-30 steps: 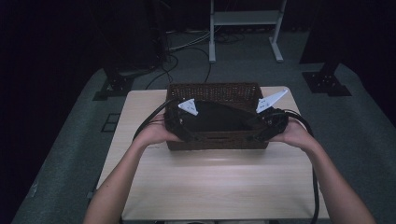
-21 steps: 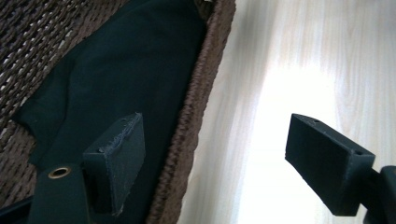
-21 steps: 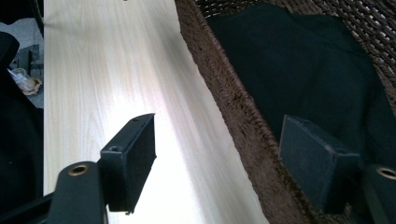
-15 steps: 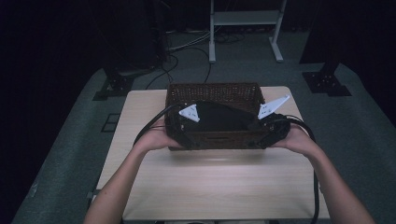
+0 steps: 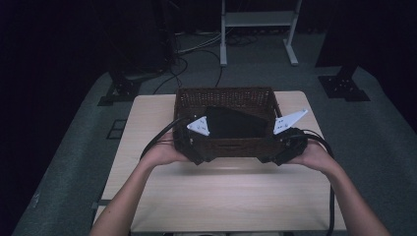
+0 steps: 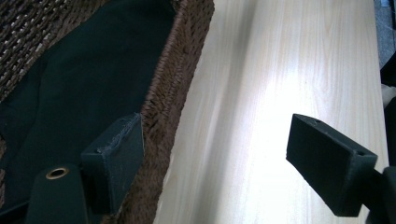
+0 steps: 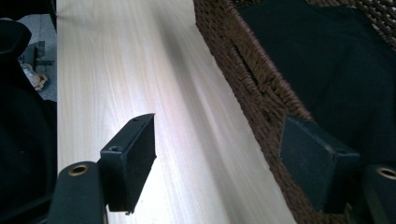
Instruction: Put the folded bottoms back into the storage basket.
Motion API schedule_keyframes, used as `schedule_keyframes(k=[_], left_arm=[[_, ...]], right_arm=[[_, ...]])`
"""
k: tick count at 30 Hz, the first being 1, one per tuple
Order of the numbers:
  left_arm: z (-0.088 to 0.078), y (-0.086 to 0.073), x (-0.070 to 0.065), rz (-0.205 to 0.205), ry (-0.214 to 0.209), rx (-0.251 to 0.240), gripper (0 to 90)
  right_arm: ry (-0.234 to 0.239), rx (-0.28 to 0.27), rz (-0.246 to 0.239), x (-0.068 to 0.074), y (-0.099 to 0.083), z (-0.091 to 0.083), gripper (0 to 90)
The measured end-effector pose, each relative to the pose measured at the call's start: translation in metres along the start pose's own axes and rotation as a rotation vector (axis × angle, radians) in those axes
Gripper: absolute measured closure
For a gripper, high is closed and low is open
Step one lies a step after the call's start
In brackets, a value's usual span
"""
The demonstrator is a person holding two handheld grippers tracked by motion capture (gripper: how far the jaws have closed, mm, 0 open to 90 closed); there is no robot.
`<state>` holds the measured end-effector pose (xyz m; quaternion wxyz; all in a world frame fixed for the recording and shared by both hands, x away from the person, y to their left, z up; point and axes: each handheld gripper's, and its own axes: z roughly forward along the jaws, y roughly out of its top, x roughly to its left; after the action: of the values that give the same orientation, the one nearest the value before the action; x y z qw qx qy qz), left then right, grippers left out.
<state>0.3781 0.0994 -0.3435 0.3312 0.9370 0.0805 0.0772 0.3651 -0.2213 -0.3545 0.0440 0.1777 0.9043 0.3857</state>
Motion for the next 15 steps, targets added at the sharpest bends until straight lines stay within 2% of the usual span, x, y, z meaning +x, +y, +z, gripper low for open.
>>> schedule_keyframes(k=[8, 15], left_arm=[[0.003, -0.001, -0.013, 0.020, -0.004, 0.001, 17.6], [0.004, -0.002, -0.018, 0.027, -0.004, -0.007, 17.6]], right_arm=[[0.008, 0.004, 0.002, 0.007, -0.009, 0.005, 26.2], [0.010, 0.009, 0.001, 0.012, -0.013, 0.007, 26.2]])
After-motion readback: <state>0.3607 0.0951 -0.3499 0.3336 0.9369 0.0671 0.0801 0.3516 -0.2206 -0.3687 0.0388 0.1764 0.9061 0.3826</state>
